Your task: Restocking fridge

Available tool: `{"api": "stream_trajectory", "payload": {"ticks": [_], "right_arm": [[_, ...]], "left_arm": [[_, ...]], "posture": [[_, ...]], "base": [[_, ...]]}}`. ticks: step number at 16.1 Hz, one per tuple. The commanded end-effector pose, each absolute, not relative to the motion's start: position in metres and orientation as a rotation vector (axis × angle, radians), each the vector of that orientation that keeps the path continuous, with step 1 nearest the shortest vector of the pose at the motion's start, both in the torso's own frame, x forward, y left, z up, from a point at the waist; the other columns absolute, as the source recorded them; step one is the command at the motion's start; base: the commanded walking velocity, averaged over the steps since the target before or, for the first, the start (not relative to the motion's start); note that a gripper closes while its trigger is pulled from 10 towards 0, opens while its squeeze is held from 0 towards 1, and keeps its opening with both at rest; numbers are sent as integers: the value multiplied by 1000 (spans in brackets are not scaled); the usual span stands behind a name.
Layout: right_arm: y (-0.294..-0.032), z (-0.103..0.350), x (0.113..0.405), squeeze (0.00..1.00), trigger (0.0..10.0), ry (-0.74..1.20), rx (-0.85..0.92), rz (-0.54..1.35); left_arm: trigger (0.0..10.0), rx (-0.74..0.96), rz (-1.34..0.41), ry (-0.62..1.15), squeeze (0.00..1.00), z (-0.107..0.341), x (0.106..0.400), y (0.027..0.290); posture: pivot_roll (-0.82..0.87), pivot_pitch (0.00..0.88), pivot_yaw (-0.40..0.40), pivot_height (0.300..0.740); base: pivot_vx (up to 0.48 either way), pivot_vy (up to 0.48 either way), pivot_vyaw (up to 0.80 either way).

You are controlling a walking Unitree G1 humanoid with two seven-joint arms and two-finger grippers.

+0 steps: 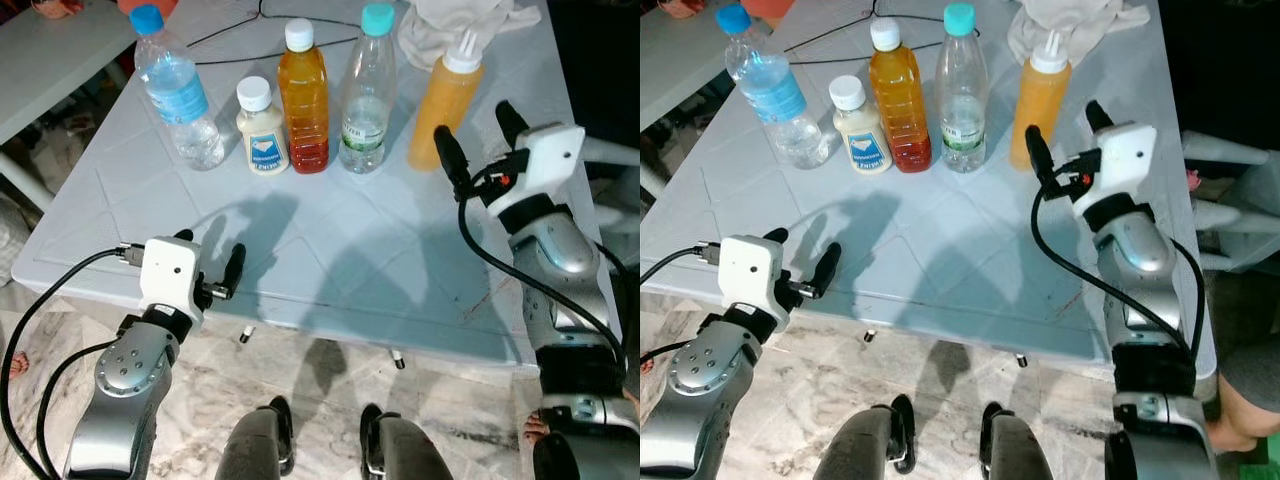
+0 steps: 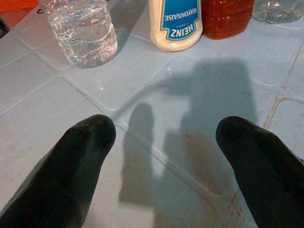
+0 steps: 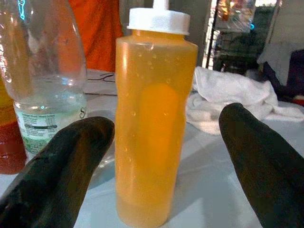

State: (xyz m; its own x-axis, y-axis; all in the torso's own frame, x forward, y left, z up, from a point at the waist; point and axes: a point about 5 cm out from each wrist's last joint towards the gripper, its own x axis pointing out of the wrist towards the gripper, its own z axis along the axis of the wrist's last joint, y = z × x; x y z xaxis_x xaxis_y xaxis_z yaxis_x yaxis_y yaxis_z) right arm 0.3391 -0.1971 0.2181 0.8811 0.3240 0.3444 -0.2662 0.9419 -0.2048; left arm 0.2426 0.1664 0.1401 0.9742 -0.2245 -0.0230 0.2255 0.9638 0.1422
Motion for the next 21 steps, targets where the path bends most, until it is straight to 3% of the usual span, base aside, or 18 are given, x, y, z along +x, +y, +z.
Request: {"api": "stream_trajectory", "payload": {"ticks": [1, 4, 5, 6, 7, 21], "right_arm": [[-194, 225, 344, 1000, 10000, -412, -186, 332], [-194, 238, 353, 1000, 10000, -452, -205, 317], [-194, 241, 355, 859, 10000, -460, -206, 315], [-195, 244, 357, 118, 10000, -465, -208, 309], [-195, 247, 362, 0, 10000, -473, -211, 313], [-158, 257, 380, 0, 10000, -452, -143, 565]], "left_arm": [[10000, 158, -223, 18, 0, 142, 239, 173], [10000, 161, -229, 19, 0, 143, 237, 172], [10000, 162, -231, 20, 0, 143, 236, 172], [10000, 162, -232, 22, 0, 143, 236, 172], [10000, 166, -233, 27, 0, 143, 235, 173], [10000, 187, -242, 35, 0, 144, 238, 174]], "posture": [[146, 269, 110, 740], [155, 271, 113, 740], [159, 273, 115, 740], [161, 273, 114, 740], [164, 272, 115, 740], [175, 275, 119, 740]], "base": [[0, 0, 0], [0, 0, 0], [0, 0, 0], [0, 0, 0], [0, 0, 0], [0, 0, 0]]}}
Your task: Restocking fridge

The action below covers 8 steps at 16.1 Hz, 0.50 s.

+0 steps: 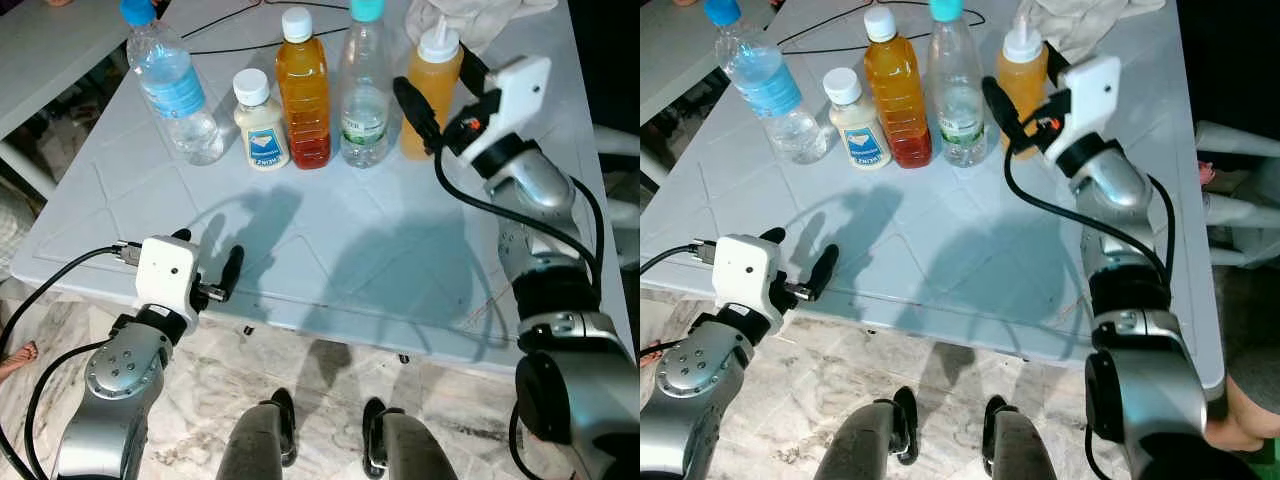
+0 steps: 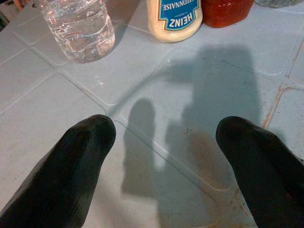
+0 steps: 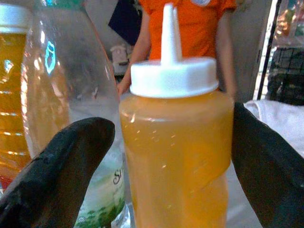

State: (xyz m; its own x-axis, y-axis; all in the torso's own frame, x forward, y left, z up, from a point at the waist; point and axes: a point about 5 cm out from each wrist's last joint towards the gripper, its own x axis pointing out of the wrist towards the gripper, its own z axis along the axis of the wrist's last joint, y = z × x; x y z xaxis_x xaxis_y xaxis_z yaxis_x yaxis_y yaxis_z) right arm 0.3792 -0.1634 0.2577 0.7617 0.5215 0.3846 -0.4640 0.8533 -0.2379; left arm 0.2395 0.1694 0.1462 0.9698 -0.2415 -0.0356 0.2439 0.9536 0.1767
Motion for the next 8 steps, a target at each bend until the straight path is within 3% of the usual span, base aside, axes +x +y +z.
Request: {"api": "stream_trajectory", "payload": {"ticks": [1, 5, 6, 7, 8], "right_arm": [[-159, 258, 382, 0, 10000, -434, -147, 555], [-168, 259, 390, 0, 10000, -388, -177, 495], [-171, 257, 390, 0, 4588, -381, -177, 486], [-172, 256, 390, 0, 4000, -381, -178, 481], [-173, 253, 388, 0, 0, -385, -183, 484]], "left_arm": [[10000, 188, -243, 36, 0, 144, 237, 174], [10000, 181, -250, 41, 0, 141, 236, 170], [10000, 180, -251, 41, 0, 141, 236, 170], [10000, 180, -250, 42, 0, 141, 236, 170], [10000, 180, -250, 41, 0, 141, 236, 170]], "posture": [[175, 276, 118, 740], [169, 276, 116, 740], [168, 275, 115, 740], [168, 275, 115, 740], [165, 273, 114, 740]], "base": [[0, 0, 0], [0, 0, 0], [0, 0, 0], [0, 0, 0], [0, 0, 0]]}}
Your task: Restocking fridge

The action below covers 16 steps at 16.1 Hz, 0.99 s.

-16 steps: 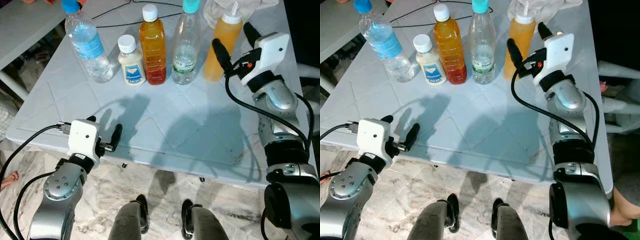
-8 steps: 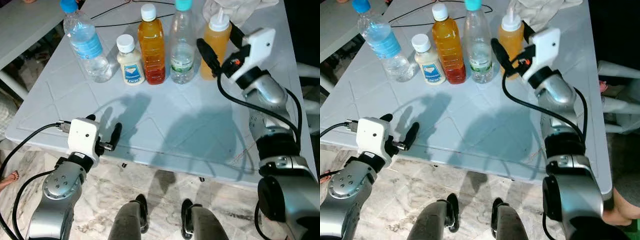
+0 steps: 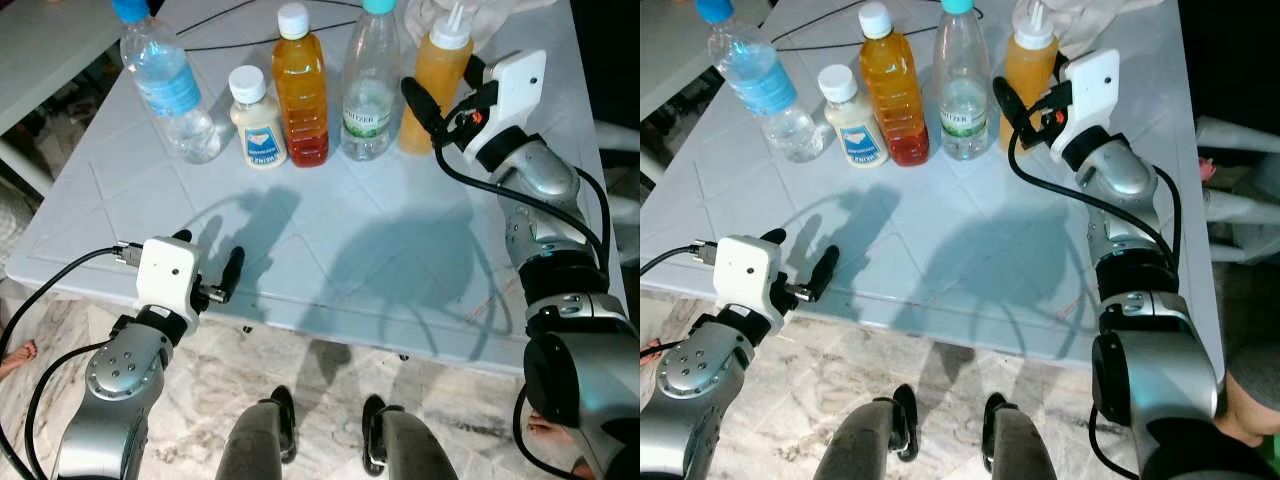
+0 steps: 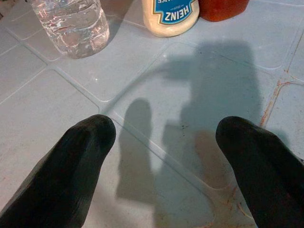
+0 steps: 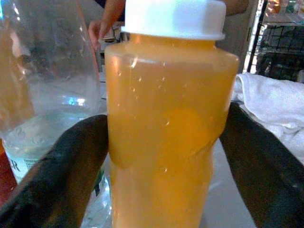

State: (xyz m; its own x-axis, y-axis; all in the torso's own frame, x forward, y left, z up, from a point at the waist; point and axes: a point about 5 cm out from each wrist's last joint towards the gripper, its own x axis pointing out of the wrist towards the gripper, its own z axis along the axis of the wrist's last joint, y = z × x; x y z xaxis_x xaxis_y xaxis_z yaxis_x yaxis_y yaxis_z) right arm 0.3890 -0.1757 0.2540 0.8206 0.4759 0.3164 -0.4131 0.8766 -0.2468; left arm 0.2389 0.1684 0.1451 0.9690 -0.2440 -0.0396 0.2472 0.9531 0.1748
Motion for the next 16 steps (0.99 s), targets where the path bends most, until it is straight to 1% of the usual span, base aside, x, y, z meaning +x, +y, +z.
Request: {"api": "stream_trajectory", "payload": {"ticks": [1, 2, 3, 4, 5, 6, 7, 9, 10, 11, 15, 16], "right_arm": [[-173, 253, 388, 0, 0, -388, -193, 481], [-173, 252, 387, 0, 0, -395, -212, 478], [-174, 248, 385, 0, 3373, -394, -220, 478], [-174, 246, 384, 0, 3412, -390, -226, 483], [-172, 242, 381, 0, 3882, -387, -249, 501], [-172, 242, 381, 0, 3882, -387, -249, 501], [-172, 242, 381, 0, 10000, -390, -254, 501], [-169, 253, 382, 0, 10000, -425, -260, 494], [-169, 254, 384, 0, 10000, -418, -231, 483], [-171, 255, 385, 1000, 10000, -411, -196, 461], [-168, 256, 381, 1000, 10000, -415, -187, 468], [-167, 256, 380, 890, 10000, -415, -190, 469]], "left_arm": [[10000, 179, -251, 41, 0, 141, 236, 170], [10000, 179, -252, 42, 0, 140, 236, 170], [10000, 177, -253, 42, 0, 140, 237, 169], [10000, 175, -254, 42, 0, 140, 237, 169], [10000, 171, -257, 41, 0, 139, 237, 167], [10000, 171, -257, 41, 0, 139, 237, 167], [10000, 170, -258, 40, 0, 139, 238, 167], [10000, 167, -259, 38, 0, 139, 239, 165], [10000, 166, -258, 36, 0, 138, 240, 165], [10000, 163, -255, 24, 0, 141, 242, 164], [10000, 161, -249, 18, 0, 141, 245, 165], [10000, 161, -251, 19, 0, 140, 245, 164]], "posture": [[164, 272, 114, 740], [162, 271, 113, 740], [153, 267, 111, 740], [152, 267, 111, 740], [147, 267, 110, 740], [147, 267, 110, 740], [146, 267, 109, 740], [146, 261, 105, 740], [144, 256, 103, 740], [144, 248, 98, 740], [135, 242, 99, 740], [132, 244, 99, 740]], "base": [[0, 0, 0], [0, 0, 0], [0, 0, 0], [0, 0, 0], [0, 0, 0], [0, 0, 0], [0, 0, 0], [0, 0, 0], [0, 0, 0], [0, 0, 0], [0, 0, 0], [0, 0, 0]]}}
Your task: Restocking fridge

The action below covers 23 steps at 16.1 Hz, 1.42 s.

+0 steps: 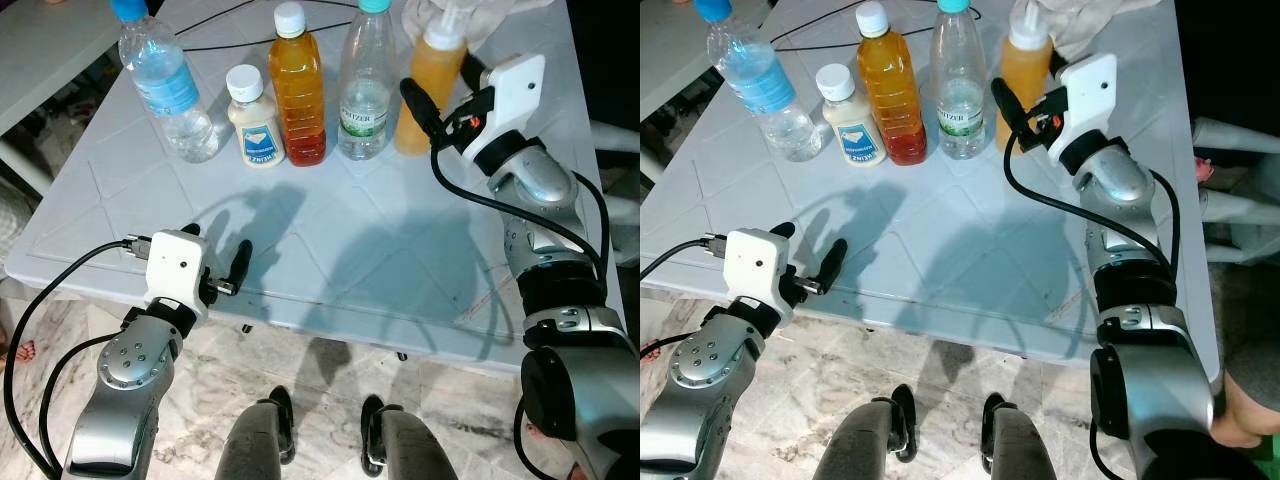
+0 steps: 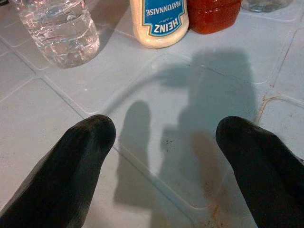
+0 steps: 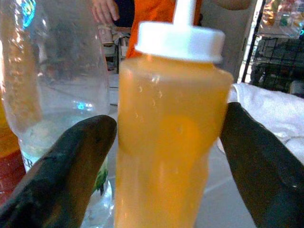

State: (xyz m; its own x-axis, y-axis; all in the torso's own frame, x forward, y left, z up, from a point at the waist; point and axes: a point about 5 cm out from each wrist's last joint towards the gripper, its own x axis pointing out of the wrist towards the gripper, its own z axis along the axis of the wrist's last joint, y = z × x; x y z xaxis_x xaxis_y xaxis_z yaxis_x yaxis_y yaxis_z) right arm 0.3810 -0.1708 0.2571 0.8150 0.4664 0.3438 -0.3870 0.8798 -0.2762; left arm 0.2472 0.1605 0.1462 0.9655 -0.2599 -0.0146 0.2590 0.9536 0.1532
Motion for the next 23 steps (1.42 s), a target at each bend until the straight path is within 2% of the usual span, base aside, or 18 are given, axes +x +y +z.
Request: {"api": "stream_trajectory", "payload": {"ticks": [1, 3, 15, 16, 17, 18, 20, 21, 22, 23], "right_arm": [[-172, 255, 379, 0, 10000, -414, -206, 443], [-176, 263, 378, 0, 10000, -431, -194, 434], [-158, 275, 396, 0, 10000, -339, -146, 561], [-157, 276, 397, 0, 7843, -337, -145, 564], [-157, 276, 397, 0, 1373, -336, -144, 568], [-157, 276, 398, 0, 0, -334, -146, 573], [-158, 274, 398, 0, 392, -327, -160, 575], [-158, 274, 398, 0, 39, -328, -168, 575], [-158, 271, 397, 0, 1373, -328, -180, 578], [-157, 270, 396, 0, 4078, -329, -190, 581]], "left_arm": [[10000, 157, -265, 21, 0, 140, 245, 161], [10000, 154, -266, 21, 0, 139, 245, 160], [10000, 167, -256, 37, 0, 137, 243, 165], [10000, 168, -255, 39, 0, 137, 242, 166], [10000, 168, -256, 39, 0, 137, 242, 165], [10000, 168, -257, 39, 0, 137, 242, 165], [10000, 168, -258, 39, 0, 137, 242, 164], [10000, 168, -259, 39, 0, 137, 243, 164], [10000, 167, -257, 41, 0, 136, 243, 165], [10000, 167, -256, 40, 0, 136, 243, 165]], "posture": [[122, 245, 99, 740], [120, 247, 97, 740], [142, 267, 98, 740], [141, 267, 98, 740], [142, 270, 99, 740], [142, 269, 98, 740], [138, 271, 98, 740], [136, 272, 97, 740], [134, 270, 95, 740], [133, 268, 94, 740]], "base": [[0, 0, 0], [0, 0, 0], [0, 0, 0], [0, 0, 0], [0, 0, 0], [0, 0, 0], [0, 0, 0], [0, 0, 0], [0, 0, 0], [0, 0, 0]]}}
